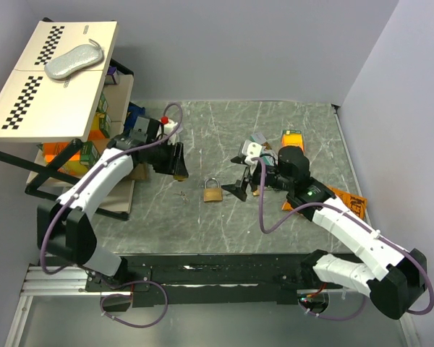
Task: Lock with the key
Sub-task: Place the lock at the center of the board.
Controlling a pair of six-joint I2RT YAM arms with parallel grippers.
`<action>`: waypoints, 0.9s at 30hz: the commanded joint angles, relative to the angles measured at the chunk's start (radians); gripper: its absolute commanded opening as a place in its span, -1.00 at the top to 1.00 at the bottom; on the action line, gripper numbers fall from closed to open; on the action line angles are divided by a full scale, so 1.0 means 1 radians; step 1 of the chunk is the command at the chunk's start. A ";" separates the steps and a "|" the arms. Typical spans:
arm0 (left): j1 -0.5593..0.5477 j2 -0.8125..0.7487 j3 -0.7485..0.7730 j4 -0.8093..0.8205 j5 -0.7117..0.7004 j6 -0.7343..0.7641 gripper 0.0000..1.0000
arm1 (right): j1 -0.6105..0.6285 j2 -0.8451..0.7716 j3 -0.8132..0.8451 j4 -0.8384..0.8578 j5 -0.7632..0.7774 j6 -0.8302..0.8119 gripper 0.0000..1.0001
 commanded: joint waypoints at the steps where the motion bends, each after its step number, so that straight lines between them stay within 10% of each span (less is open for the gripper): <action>1: 0.026 0.061 0.022 -0.041 -0.181 0.069 0.98 | -0.049 -0.035 -0.020 -0.057 0.046 0.010 -0.90; 27: 0.103 0.372 -0.053 -0.085 -0.367 0.101 0.93 | -0.092 -0.059 -0.066 -0.069 0.066 0.016 -0.98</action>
